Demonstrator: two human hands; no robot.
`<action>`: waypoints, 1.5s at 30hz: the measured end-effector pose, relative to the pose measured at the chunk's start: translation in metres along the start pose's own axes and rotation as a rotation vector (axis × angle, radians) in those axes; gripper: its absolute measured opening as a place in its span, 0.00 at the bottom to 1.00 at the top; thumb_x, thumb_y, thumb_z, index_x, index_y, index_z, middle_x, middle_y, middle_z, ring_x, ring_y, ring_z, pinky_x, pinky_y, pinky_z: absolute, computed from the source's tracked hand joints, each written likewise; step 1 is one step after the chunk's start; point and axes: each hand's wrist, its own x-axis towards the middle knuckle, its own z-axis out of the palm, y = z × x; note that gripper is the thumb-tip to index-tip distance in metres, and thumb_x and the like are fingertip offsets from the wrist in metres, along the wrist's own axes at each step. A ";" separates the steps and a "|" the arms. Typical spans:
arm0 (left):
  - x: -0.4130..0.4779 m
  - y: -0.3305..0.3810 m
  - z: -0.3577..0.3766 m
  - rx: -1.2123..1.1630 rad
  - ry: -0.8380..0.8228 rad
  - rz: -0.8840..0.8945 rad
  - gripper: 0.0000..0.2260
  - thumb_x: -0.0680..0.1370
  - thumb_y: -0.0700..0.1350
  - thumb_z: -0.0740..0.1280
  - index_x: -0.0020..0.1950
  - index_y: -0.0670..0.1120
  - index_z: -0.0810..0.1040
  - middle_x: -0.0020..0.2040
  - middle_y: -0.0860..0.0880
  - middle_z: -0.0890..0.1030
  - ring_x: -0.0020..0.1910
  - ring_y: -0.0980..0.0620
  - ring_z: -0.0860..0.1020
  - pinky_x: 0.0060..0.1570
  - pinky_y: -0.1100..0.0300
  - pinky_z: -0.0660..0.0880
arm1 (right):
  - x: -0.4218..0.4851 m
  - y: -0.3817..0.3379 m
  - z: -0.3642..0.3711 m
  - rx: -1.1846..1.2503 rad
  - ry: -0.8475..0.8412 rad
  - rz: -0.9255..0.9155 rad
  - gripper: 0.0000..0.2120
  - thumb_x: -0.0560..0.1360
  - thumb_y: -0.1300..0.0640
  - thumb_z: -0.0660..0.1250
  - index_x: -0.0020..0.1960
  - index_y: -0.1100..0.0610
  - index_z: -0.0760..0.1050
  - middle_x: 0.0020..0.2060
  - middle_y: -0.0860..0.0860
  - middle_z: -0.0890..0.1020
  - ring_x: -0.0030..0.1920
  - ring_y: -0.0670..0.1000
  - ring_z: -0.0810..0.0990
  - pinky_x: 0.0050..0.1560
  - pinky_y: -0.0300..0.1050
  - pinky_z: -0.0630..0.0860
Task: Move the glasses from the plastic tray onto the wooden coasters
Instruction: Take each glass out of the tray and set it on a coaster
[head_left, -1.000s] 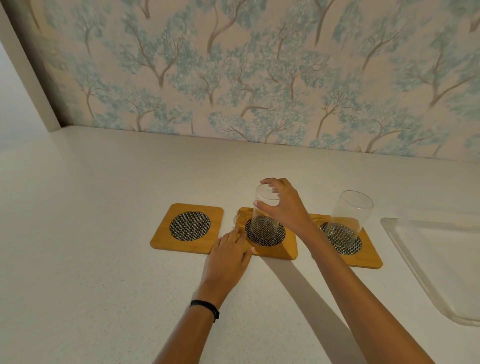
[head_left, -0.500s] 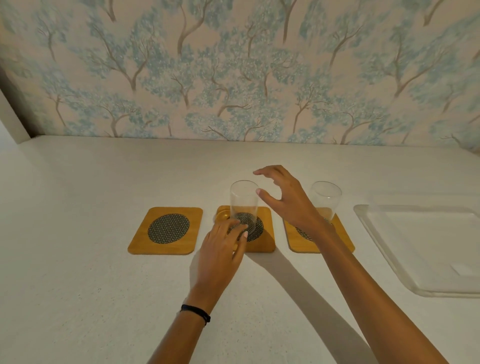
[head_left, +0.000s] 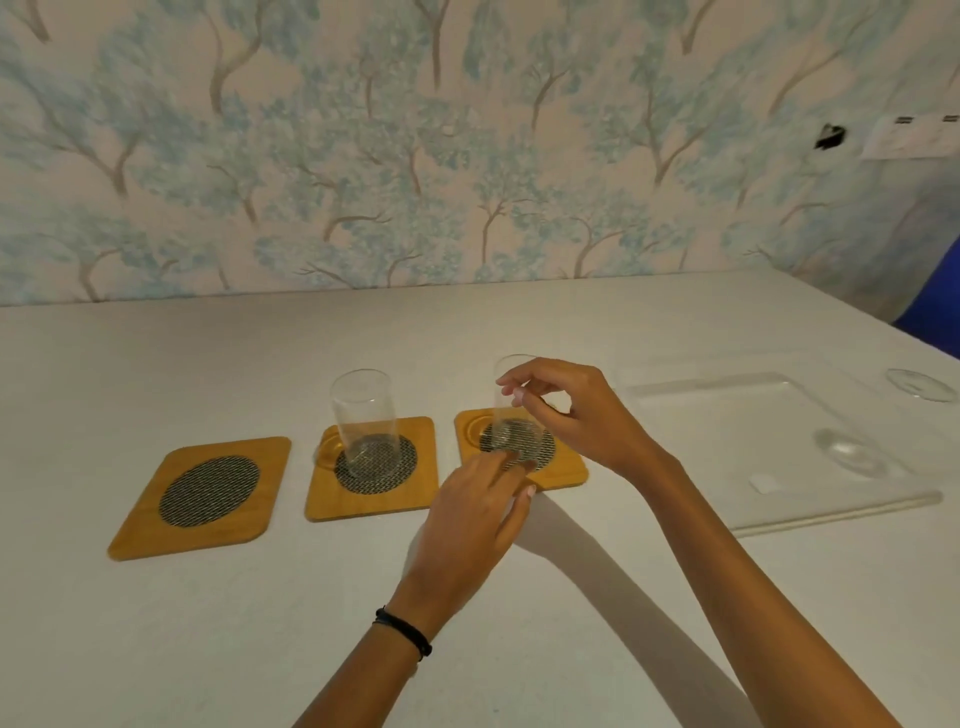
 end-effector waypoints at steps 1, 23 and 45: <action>0.005 0.005 0.007 -0.012 -0.008 0.007 0.13 0.81 0.52 0.53 0.62 0.53 0.70 0.59 0.54 0.76 0.58 0.58 0.71 0.56 0.65 0.72 | -0.006 0.003 -0.009 -0.012 0.011 0.007 0.08 0.77 0.59 0.63 0.53 0.55 0.78 0.47 0.46 0.81 0.48 0.42 0.80 0.50 0.33 0.74; 0.093 0.099 0.122 -0.266 -0.242 -0.094 0.21 0.79 0.59 0.53 0.71 0.58 0.59 0.76 0.54 0.56 0.75 0.54 0.55 0.72 0.55 0.57 | -0.123 0.114 -0.197 -0.434 0.372 0.279 0.10 0.75 0.62 0.64 0.56 0.57 0.76 0.54 0.55 0.77 0.56 0.51 0.75 0.58 0.44 0.71; 0.104 0.099 0.127 -0.202 -0.270 -0.206 0.23 0.79 0.56 0.54 0.73 0.51 0.59 0.77 0.52 0.53 0.75 0.55 0.50 0.70 0.60 0.48 | -0.164 0.182 -0.255 -0.480 0.486 0.810 0.25 0.72 0.47 0.68 0.66 0.52 0.67 0.68 0.58 0.66 0.64 0.61 0.70 0.58 0.57 0.72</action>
